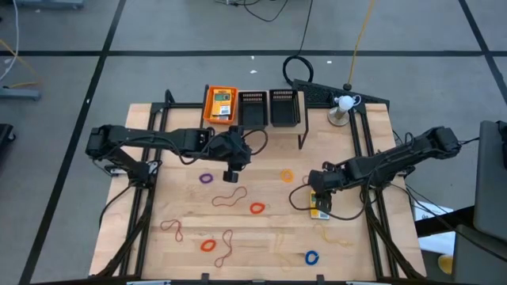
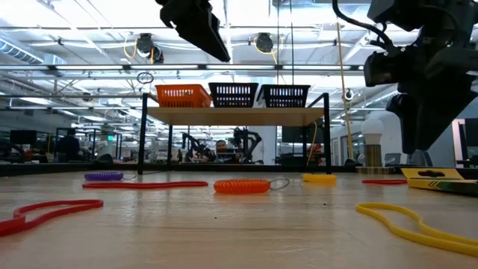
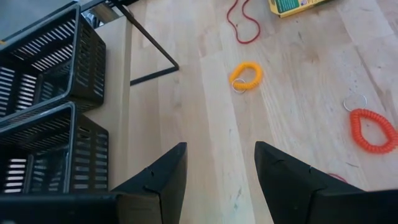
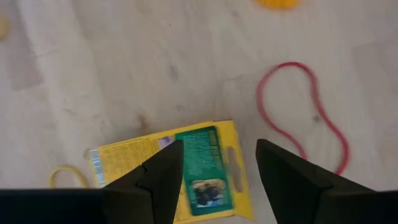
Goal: Pick & Place Office Desk Supplies
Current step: Put the crayon box into the orange basket on the shelf
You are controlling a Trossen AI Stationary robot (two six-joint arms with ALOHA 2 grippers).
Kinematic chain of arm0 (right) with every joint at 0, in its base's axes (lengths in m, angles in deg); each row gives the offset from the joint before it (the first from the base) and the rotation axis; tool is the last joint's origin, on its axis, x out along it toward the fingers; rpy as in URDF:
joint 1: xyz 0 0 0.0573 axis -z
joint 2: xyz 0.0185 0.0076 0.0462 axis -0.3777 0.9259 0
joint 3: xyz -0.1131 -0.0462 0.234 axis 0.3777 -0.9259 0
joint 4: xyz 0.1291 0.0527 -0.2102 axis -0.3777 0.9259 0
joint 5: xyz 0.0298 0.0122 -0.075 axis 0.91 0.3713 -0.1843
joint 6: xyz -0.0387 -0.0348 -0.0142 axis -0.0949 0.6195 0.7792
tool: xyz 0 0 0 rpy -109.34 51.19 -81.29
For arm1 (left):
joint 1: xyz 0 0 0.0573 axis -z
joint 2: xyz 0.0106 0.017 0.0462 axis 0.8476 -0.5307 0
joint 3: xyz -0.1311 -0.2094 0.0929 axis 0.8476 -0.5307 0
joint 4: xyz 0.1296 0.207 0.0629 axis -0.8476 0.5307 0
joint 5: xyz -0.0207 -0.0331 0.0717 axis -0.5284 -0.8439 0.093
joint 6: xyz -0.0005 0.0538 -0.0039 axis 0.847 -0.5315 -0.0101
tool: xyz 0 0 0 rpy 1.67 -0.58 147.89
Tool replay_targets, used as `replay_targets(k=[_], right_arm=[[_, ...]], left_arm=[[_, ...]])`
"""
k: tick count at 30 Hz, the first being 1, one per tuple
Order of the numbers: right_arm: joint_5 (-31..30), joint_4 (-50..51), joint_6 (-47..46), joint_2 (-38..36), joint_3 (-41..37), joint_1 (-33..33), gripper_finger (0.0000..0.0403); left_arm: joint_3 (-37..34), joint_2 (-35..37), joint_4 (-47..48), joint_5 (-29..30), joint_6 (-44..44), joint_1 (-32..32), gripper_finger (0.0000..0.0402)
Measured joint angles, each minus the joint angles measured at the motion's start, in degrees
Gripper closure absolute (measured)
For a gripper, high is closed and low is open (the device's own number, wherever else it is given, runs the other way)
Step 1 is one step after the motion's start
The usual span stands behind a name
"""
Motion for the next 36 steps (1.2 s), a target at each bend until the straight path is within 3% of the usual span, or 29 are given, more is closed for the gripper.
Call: replay_targets(k=[9,12,24,29,34,36], right_arm=[[0.34,2.12,-4.71,0.00,-2.68,1.14,0.0211],[3.15,1.60,-7.08,0.00,-4.55,1.14,0.0211],[6.18,-7.09,-6.78,0.00,-8.11,1.10,0.0218],[6.18,-9.16,-4.40,-0.02,-8.11,1.10,0.0269],[6.45,-9.09,0.34,-0.02,-8.11,1.10,0.0377],[5.48,-9.28,2.18,-0.02,-8.11,0.97,0.0393]], left_arm=[[0.00,0.00,0.12,0.00,-0.02,0.00,0.0218],[0.01,0.00,0.10,0.01,-0.28,0.00,0.0218],[0.00,0.00,0.06,0.07,-0.46,0.00,0.0217],[0.01,0.00,0.06,0.09,-0.46,0.00,0.0218],[0.00,0.00,0.08,0.13,-0.46,0.00,0.0217],[0.00,0.00,0.13,0.78,-0.44,0.02,0.0218]])
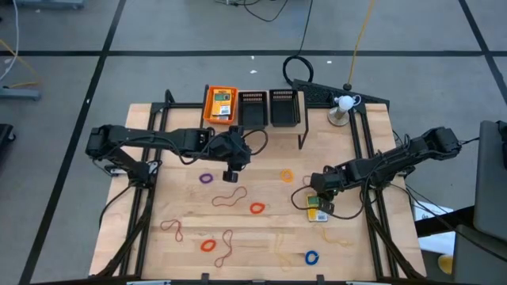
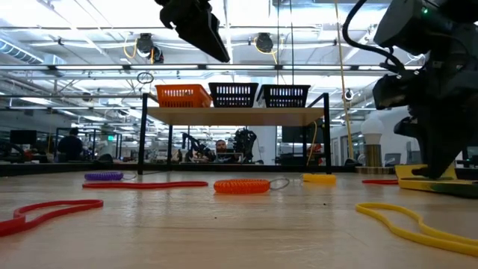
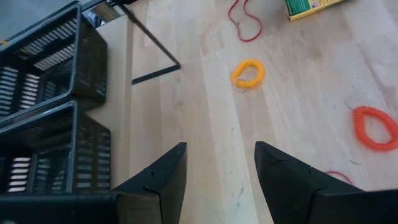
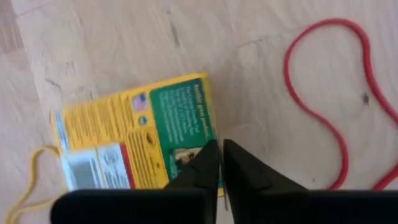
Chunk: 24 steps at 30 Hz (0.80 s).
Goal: Pick & Place Office Desk Supplies
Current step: Put the crayon box into the orange basket on the shelf
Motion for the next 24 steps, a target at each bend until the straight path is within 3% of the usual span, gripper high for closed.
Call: replay_targets(k=[5,16,24], right_arm=[[-5.49,-2.62,3.11,0.00,-0.02,0.00,0.0401],[-10.40,-13.79,12.81,-3.24,0.48,0.04,0.0402],[-17.50,-28.96,28.33,-6.26,0.48,0.13,0.0402]], left_arm=[[0.00,0.00,0.45,2.49,0.16,-0.03,0.0217],[0.00,0.09,-0.04,2.85,-1.31,-0.06,0.0218],[0.00,4.99,-5.50,3.85,-3.22,0.33,0.0218]])
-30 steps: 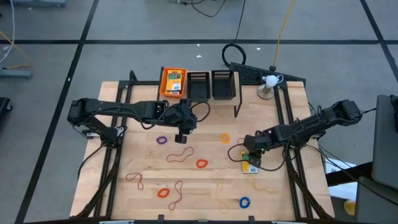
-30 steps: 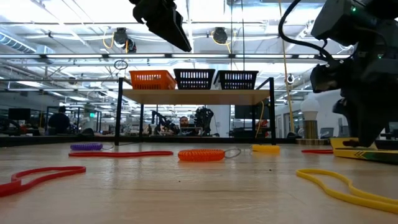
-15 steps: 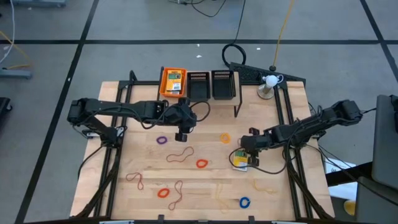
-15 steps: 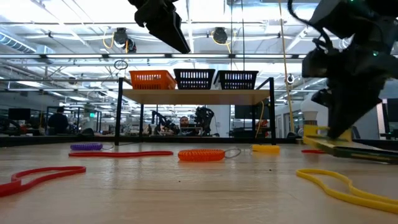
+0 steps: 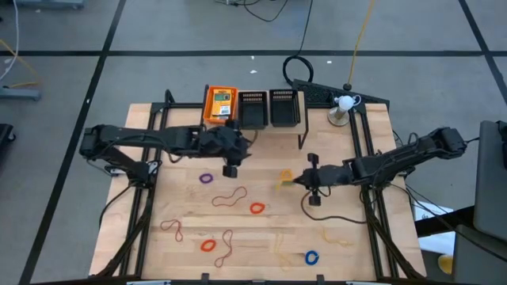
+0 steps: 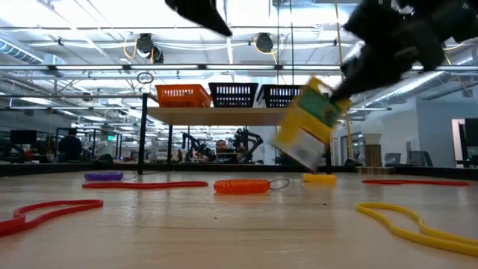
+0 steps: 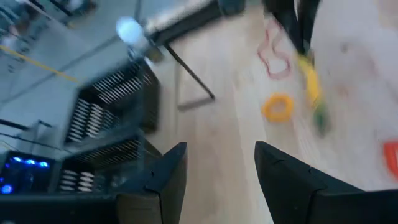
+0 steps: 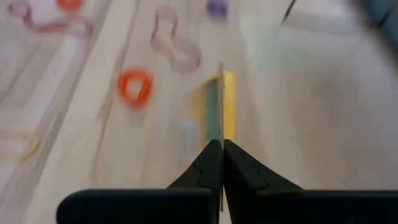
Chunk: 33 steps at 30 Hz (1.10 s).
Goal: Pick & Place Office Desk Supplies
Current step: Put the crayon box into the orange basket on the shelf
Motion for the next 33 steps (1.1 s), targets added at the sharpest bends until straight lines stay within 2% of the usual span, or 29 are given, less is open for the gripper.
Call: replay_targets(k=[5,9,13,17,22,28,33], right_arm=[[-6.53,-11.80,12.28,-2.84,0.04,0.06,0.0403],[-7.00,-21.59,18.32,-5.17,0.04,0.75,0.0403],[-5.93,-27.97,19.47,-6.98,0.04,1.25,0.0403],[-6.25,-29.87,19.48,-7.47,0.04,1.60,0.0403],[-6.70,-29.59,19.00,-6.87,0.04,1.99,0.0403],[-7.83,-29.51,18.85,-6.68,0.04,2.60,0.0403],[-7.83,-29.78,18.40,-6.68,0.04,2.62,0.0403]], left_arm=[[0.02,4.68,-1.78,0.00,6.42,-0.02,0.0218],[0.02,5.74,-1.76,-0.32,10.29,-0.02,0.0218],[0.02,4.37,-3.03,-6.28,14.14,-0.02,0.0218],[0.00,1.44,-5.90,-10.32,16.56,0.08,0.0218],[0.00,-0.93,-11.61,-10.65,17.20,0.37,0.0218],[0.00,-2.30,-14.27,-10.86,21.14,0.37,0.0218],[-0.03,-4.32,-15.95,-14.44,23.72,0.46,0.0218]])
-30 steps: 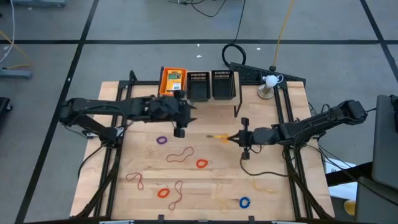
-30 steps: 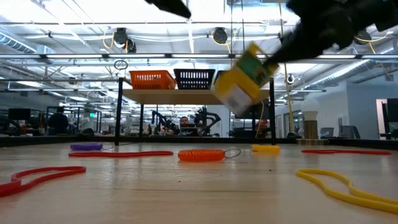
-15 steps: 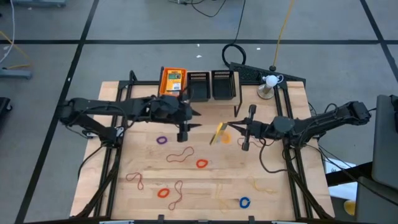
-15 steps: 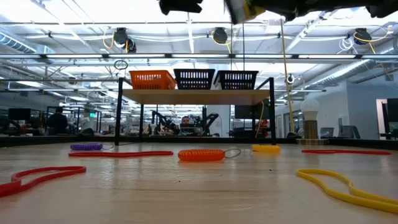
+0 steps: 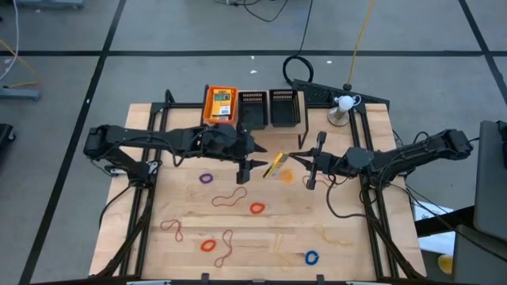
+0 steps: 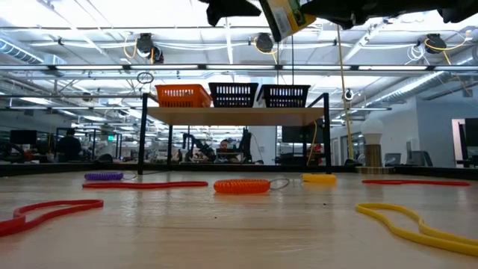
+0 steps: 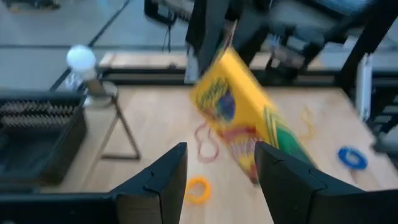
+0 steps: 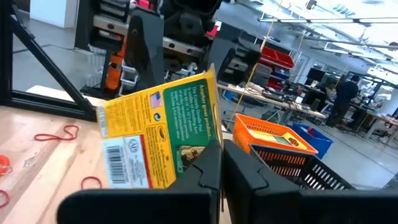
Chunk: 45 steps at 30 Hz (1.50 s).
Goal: Pick & Place Office Desk Supplies
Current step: Put the crayon box into the orange basket on the shelf
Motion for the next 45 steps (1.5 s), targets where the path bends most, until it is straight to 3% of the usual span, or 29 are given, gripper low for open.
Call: replay_targets(k=[16,22,45], right_arm=[[0.02,0.90,-0.04,0.04,0.00,0.00,0.0403],[0.02,0.86,-0.01,0.04,0.00,0.02,0.0403],[0.26,-4.51,0.49,3.01,0.00,0.00,0.0403]], left_arm=[[0.06,-0.44,-4.05,-0.84,0.73,1.46,0.0218],[0.05,-0.17,-3.85,-3.72,3.29,1.46,0.0218],[0.05,-0.63,-4.81,-1.85,4.12,1.46,0.0218]])
